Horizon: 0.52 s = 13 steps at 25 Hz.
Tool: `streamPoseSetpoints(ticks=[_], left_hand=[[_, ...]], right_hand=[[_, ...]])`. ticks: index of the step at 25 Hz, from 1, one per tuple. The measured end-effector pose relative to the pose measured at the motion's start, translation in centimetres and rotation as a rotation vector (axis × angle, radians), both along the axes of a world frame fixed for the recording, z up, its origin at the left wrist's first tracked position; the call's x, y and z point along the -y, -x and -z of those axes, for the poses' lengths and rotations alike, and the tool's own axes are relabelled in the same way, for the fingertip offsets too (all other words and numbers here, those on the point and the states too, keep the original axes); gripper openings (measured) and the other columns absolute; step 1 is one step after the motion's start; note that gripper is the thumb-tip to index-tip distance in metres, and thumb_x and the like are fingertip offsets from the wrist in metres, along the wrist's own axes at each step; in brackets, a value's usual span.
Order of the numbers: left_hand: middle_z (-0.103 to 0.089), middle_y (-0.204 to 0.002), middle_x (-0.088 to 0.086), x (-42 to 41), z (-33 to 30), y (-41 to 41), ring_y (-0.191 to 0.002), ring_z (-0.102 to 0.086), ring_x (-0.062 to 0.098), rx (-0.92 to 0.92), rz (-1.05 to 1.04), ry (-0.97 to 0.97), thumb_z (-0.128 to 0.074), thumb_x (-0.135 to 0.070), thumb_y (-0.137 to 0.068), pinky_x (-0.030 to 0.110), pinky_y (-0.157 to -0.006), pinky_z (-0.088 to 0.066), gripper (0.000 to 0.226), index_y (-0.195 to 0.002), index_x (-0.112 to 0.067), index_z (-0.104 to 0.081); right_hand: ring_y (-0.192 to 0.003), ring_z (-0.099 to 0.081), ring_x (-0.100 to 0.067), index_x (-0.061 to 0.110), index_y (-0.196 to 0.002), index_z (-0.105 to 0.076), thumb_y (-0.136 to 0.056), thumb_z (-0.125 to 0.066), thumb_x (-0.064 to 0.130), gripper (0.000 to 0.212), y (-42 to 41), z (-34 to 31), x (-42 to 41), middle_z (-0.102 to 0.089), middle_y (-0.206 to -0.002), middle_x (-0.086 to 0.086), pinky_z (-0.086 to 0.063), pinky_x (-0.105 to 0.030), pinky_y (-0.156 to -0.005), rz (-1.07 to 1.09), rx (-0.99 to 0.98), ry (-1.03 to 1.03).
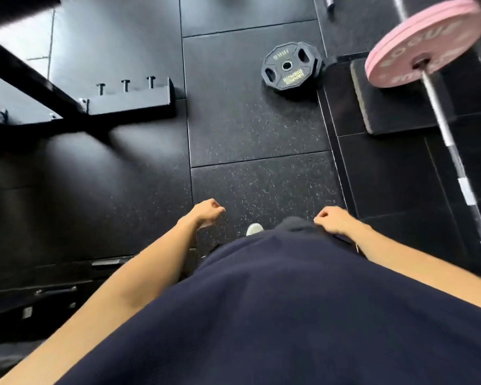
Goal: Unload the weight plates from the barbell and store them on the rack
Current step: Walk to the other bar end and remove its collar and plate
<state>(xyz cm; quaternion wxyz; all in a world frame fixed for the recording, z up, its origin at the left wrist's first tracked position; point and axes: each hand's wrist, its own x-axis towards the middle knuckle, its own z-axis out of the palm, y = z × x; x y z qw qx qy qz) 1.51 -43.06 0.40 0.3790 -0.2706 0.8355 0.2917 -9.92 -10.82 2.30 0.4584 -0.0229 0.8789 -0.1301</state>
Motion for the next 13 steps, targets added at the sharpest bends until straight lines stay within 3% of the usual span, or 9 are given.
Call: streamPoseSetpoints(ticks=[5, 7, 10, 11, 13], left_hand=[[-0.063, -0.107, 0.010, 3.8, 1.0, 10.4, -0.096, -0.059, 0.024, 0.037, -0.029, -0.025, -0.050, -0.036, -0.095, 0.031, -0.081, -0.045, 0.029, -0.106, -0.011, -0.060], [-0.063, -0.121, 0.011, 4.6, 2.0, 14.1, -0.101, -0.060, 0.024, 0.126, 0.015, -0.081, -0.050, -0.036, -0.096, 0.031, -0.083, -0.046, 0.038, -0.121, -0.009, -0.058], [-0.058, -0.130, 0.011, 7.9, 2.7, 21.2, -0.101, -0.052, 0.017, 0.332, 0.158, -0.260, -0.048, -0.032, -0.098, 0.028, -0.077, -0.041, 0.034, -0.121, -0.009, -0.057], [-0.060, -0.127, 0.010, 9.9, 2.6, 24.4, -0.101, -0.052, 0.017, 0.335, 0.149, -0.248, -0.047, -0.034, -0.098, 0.027, -0.076, -0.041, 0.032, -0.117, -0.011, -0.059], [-0.063, -0.114, 0.009, 14.6, 1.7, 30.8, -0.100, -0.057, 0.020, 0.180, 0.076, -0.083, -0.048, -0.037, -0.095, 0.028, -0.077, -0.041, 0.035, -0.111, -0.010, -0.063]], right_hand=[[-0.091, -0.059, -0.024, 0.014, -0.094, -0.069, -0.085, -0.061, 0.029, 0.019, 11.2, 0.3, 7.2, -0.069, -0.107, -0.007, -0.042, -0.029, -0.075, 0.111, 0.011, 0.074], [-0.102, -0.060, -0.028, 0.007, -0.101, -0.069, -0.088, -0.058, 0.030, 0.028, 15.5, 1.7, 9.5, -0.067, -0.115, -0.011, -0.045, -0.033, -0.084, 0.061, 0.080, 0.046], [-0.118, -0.053, -0.030, 0.005, -0.121, -0.061, -0.097, -0.047, 0.035, 0.041, 23.8, 2.7, 12.6, -0.056, -0.133, -0.014, -0.042, -0.034, -0.095, -0.052, 0.163, -0.019], [-0.115, -0.054, -0.030, 0.003, -0.122, -0.061, -0.098, -0.044, 0.034, 0.042, 27.4, 2.4, 13.8, -0.056, -0.132, -0.015, -0.043, -0.034, -0.091, -0.083, 0.164, -0.031], [-0.091, -0.058, -0.027, 0.001, -0.112, -0.064, -0.097, -0.047, 0.032, 0.038, 34.6, 1.7, 16.4, -0.064, -0.119, -0.018, -0.045, -0.030, -0.069, -0.049, 0.143, -0.012]])
